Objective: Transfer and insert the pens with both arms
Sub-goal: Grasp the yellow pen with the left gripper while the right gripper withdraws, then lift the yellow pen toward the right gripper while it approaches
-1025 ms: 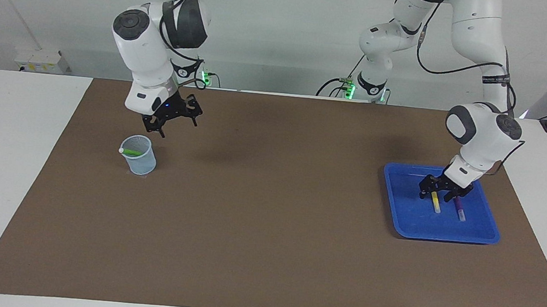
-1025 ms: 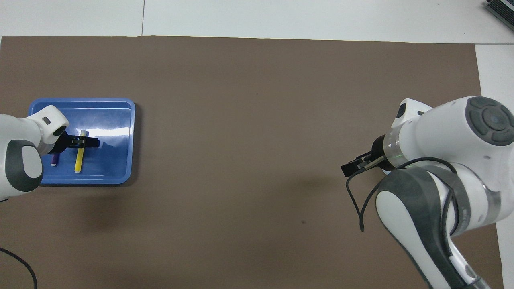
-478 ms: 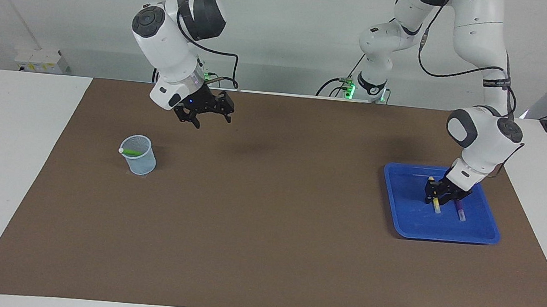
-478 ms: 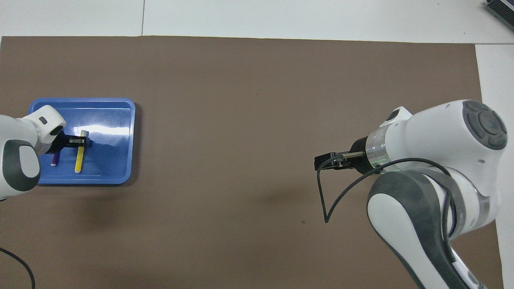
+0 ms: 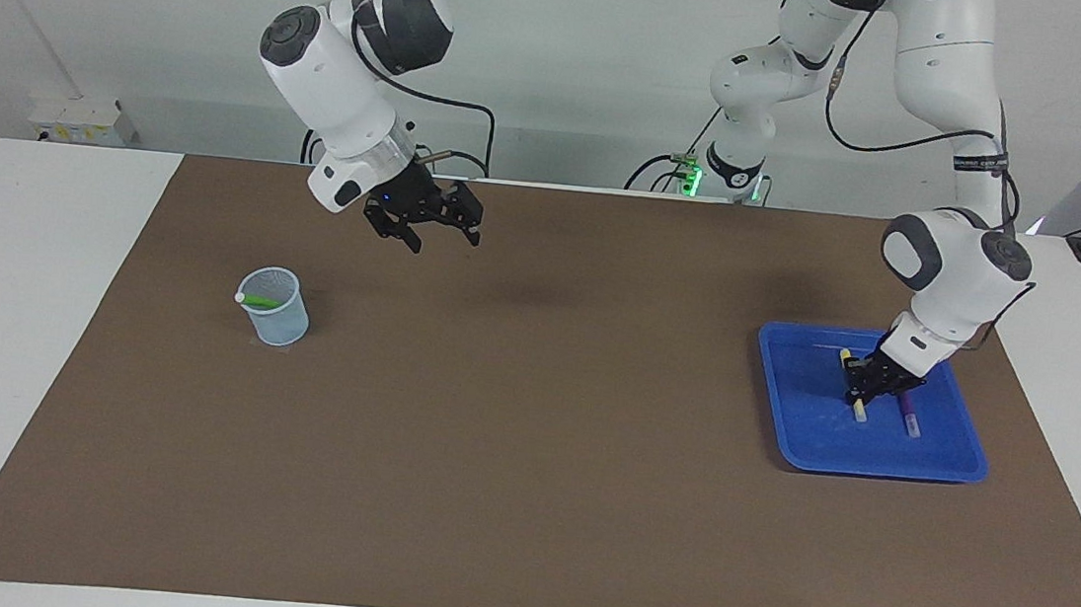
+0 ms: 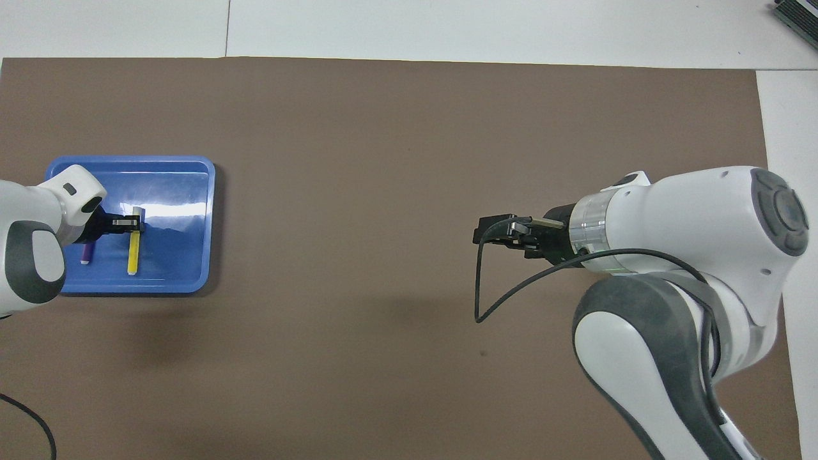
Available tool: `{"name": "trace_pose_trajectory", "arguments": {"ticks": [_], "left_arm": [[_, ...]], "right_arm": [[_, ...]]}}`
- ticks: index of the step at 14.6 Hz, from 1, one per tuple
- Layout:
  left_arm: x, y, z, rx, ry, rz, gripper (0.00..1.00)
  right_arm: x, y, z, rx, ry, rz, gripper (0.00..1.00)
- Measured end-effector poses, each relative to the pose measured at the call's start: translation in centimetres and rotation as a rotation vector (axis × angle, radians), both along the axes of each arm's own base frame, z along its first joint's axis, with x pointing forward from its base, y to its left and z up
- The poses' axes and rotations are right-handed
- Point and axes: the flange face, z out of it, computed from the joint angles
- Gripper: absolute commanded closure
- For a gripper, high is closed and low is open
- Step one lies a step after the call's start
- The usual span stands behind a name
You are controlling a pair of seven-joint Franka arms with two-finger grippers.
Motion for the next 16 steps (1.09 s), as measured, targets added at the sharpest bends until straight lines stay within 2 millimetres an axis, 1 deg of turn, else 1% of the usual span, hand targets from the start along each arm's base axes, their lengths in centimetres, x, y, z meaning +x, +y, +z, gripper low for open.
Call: {"name": "trace_pose_trajectory", "arguments": {"ticks": [2,5,7,10,13,16], "left_arm": [[0.6,-0.9,0.9,-0.014,0.04,0.025,1.0],[1.9,-2.9,3.6,-0.031,0.1,0.096,1.0],[2.4,-4.7,5.7,-0.038,0.146,0.168,1.0],[2.8,-8.3,9.1,-0.095,0.21,0.309,1.0],[2.3,-12.0,12.2,-0.16,0.269,0.465,1.0],[0.8,-15.8,15.0,-0.22,0.351,0.635,1.0]], "right_arm": [[0.0,0.5,0.1,0.045,0.026,-0.065,0.0],[0.0,0.9,0.3,0.076,0.051,-0.123,0.0],[-0.4,2.4,0.4,0.087,0.065,-0.145,0.0],[-1.4,4.7,0.5,0.091,0.085,-0.155,0.0],[-2.5,7.2,0.8,0.125,0.097,-0.142,0.0],[-3.2,9.8,1.5,0.171,0.078,-0.198,0.0]]}}
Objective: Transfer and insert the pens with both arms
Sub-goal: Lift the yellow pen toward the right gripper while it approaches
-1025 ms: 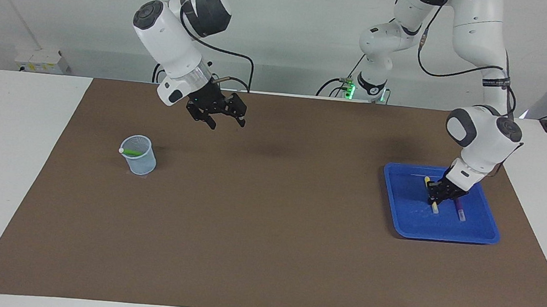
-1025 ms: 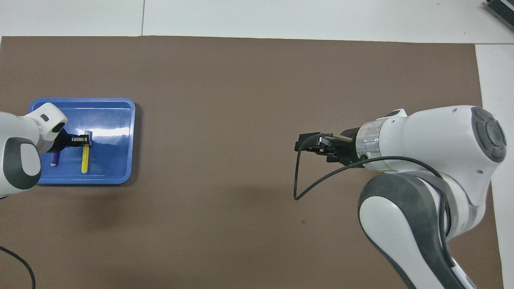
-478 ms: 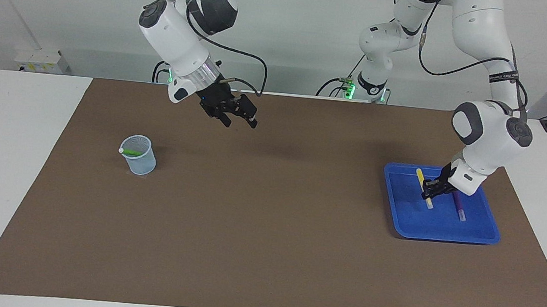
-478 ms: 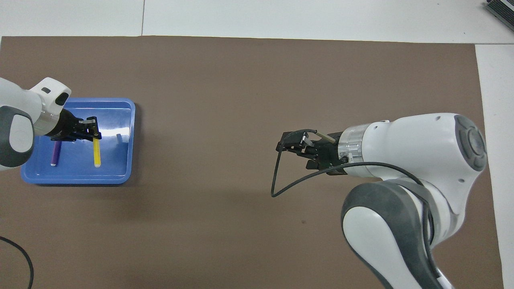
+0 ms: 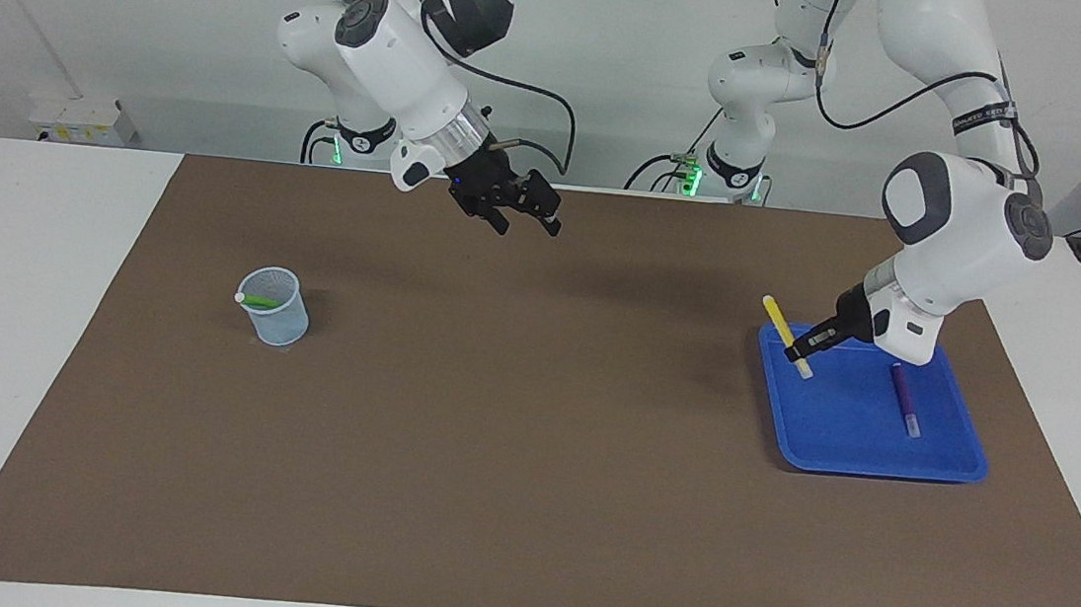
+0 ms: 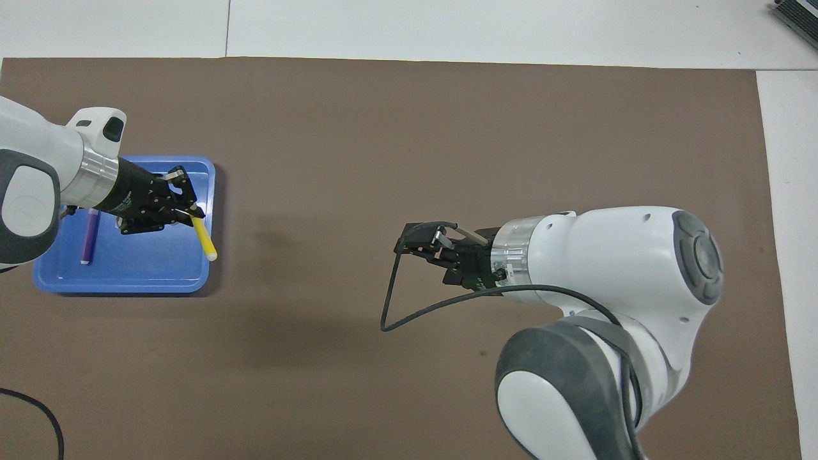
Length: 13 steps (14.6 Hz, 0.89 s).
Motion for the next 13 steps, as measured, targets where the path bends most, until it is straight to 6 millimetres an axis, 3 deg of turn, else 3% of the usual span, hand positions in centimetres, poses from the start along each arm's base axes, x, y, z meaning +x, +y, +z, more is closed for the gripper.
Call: {"name": "trace_pose_trajectory", "arguments": {"ticks": [3,6,10,13], "left_arm": [[-1.5,-3.3,2.2,-0.057,0.096,0.162,1.0],[-2.7,-4.9,3.4,-0.098,0.225,0.313,1.0],[-3.4,-6.5,4.0,-0.118,0.358,0.499,1.0],[-4.1,-8.8,4.1,-0.119,0.444,0.592,1.0]], "right_arm": [[-1.1,2.2,0.3,0.01,-0.018,0.011,0.0],[-1.8,4.3,1.0,0.034,-0.088,0.008,0.0],[-3.7,7.6,1.6,0.06,-0.155,0.034,0.0],[-5.1,10.0,1.8,0.079,-0.202,0.051,0.0]]}}
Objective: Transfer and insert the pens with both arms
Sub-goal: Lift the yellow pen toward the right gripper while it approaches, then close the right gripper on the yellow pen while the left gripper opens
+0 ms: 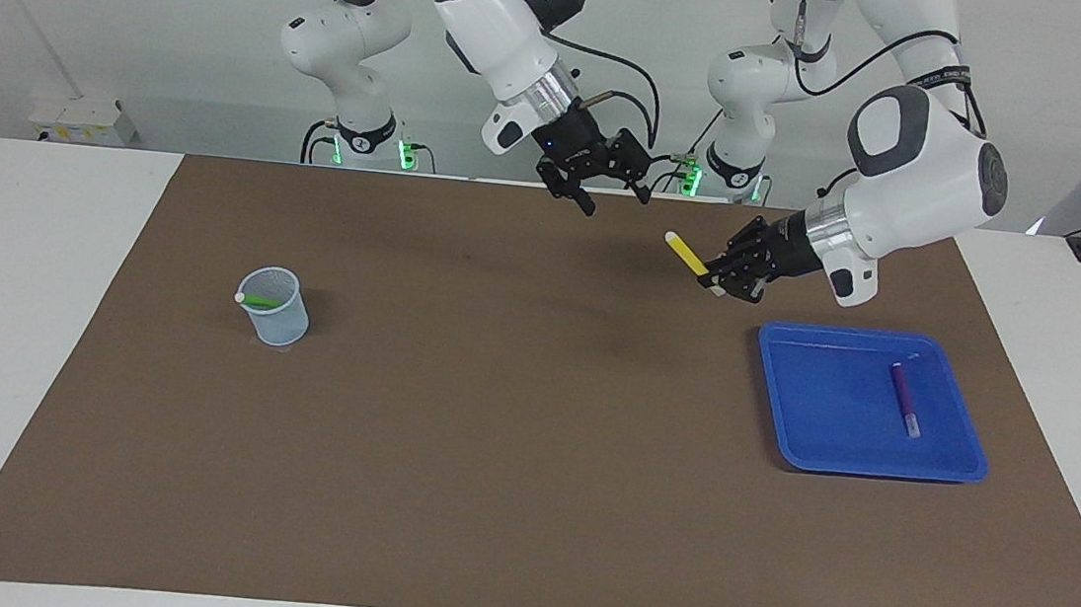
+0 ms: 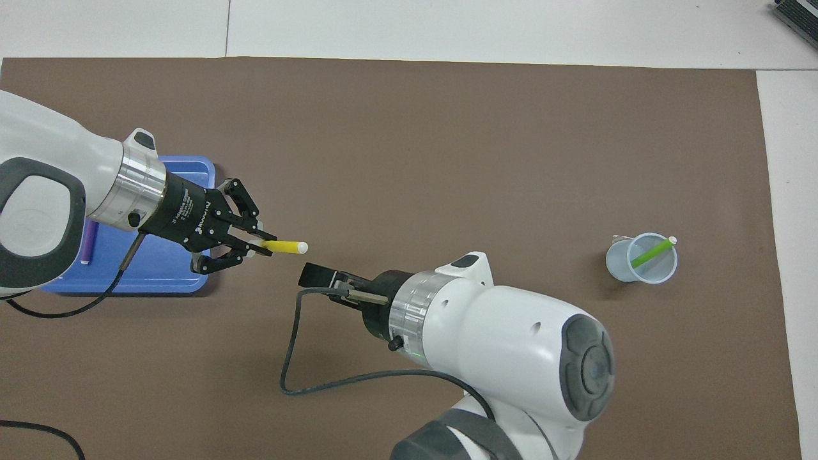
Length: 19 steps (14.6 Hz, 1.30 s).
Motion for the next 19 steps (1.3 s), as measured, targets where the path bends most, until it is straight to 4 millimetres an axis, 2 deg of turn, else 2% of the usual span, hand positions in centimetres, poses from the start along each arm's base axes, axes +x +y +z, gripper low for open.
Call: {"name": "trace_pose_trajectory", "arguments": {"ticks": [2,3,5,7,9,13,15,19], "left_arm": [[-0.5,-0.8,-0.1,-0.011,0.047,0.046,1.0],[-0.8,-1.1,-0.2,-0.014,0.066,0.061,1.0],[-1.5,-1.5,-0.6,-0.023,0.102,0.088,1.0],[-2.1,-1.8,-0.7,-0.032,0.136,0.122,1.0],[-2.4,-2.3,-0.7,-0.029,0.159,0.143,1.0],[-2.9,-3.6,-0.7,-0.027,0.188,0.158,1.0],[-3.0,-3.7,-0.7,-0.029,0.192,0.16,1.0],[-3.2,-3.8,-0.5,-0.037,0.195,0.166,1.0]], "right_arm": [[0.2,0.5,-0.5,0.003,-0.021,-0.01,0.02],[0.3,0.6,-0.9,-0.004,-0.029,-0.005,0.09],[0.8,0.7,-1.7,-0.024,-0.059,0.028,0.11],[1.3,0.8,-2.4,-0.039,-0.075,0.05,0.18],[1.6,1.0,-2.6,-0.043,-0.079,0.054,0.31],[2.8,1.0,-2.8,-0.045,-0.084,0.045,0.34],[3.3,0.8,-2.7,-0.043,-0.088,0.036,0.38],[4.2,0.1,-2.6,-0.044,-0.094,0.023,0.39]]}}
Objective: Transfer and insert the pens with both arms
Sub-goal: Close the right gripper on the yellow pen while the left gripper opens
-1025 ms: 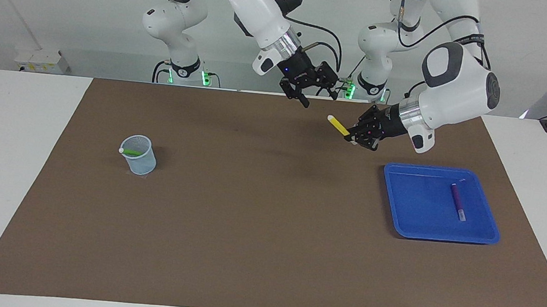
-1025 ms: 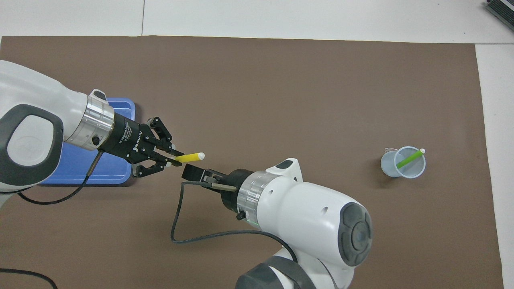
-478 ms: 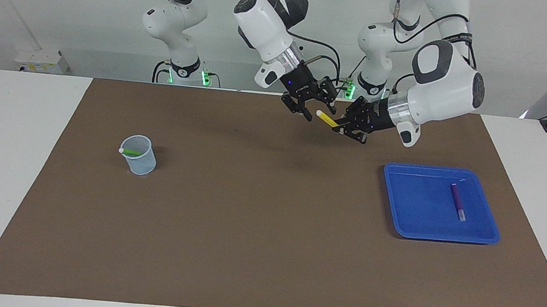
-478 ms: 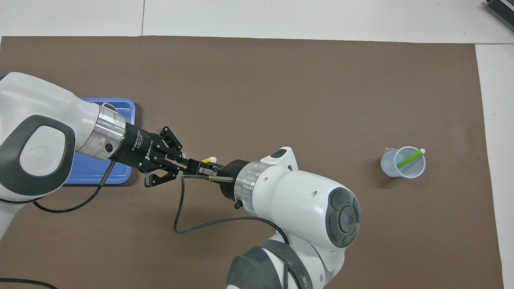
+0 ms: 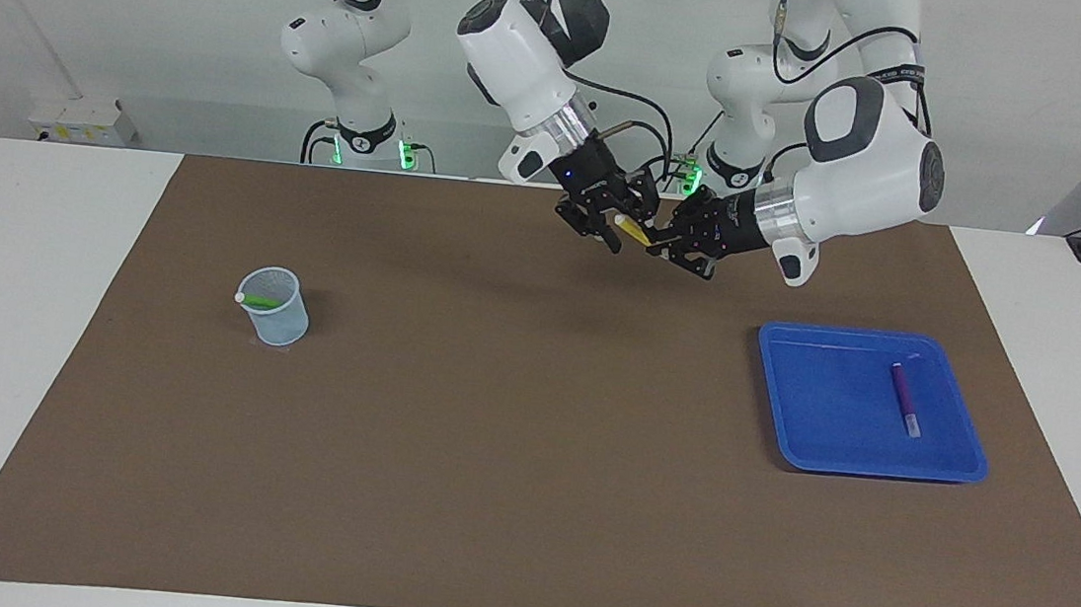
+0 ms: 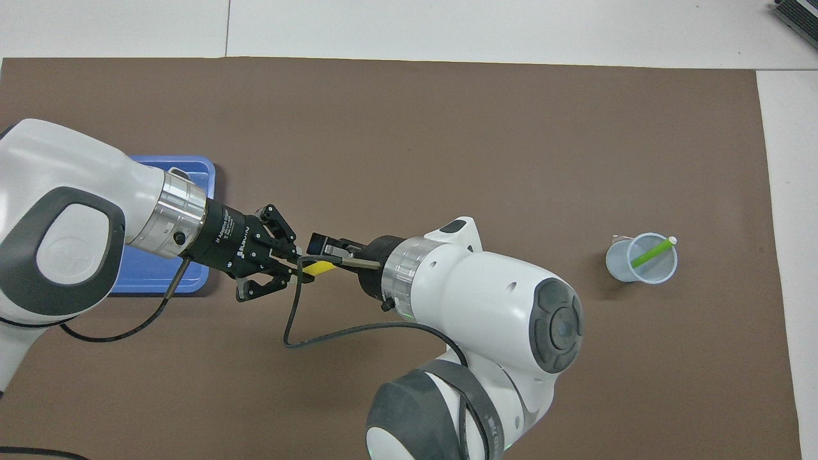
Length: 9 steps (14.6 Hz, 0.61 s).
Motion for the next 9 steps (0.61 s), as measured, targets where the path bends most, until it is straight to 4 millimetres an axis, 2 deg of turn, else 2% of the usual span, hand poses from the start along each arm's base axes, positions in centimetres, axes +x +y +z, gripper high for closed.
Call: {"name": "trace_pose_trajectory", "arguments": {"ticks": [7,9], "left_arm": [[-0.16,0.08,0.0,0.0,0.0,0.009,1.0],[-0.14,0.13,-0.01,0.0,0.001,0.01,1.0]], "right_arm": [[-0.58,0.69,-0.03,0.0,0.001,0.015,0.41],[-0.58,0.69,-0.05,-0.001,0.001,0.015,0.6]]}}
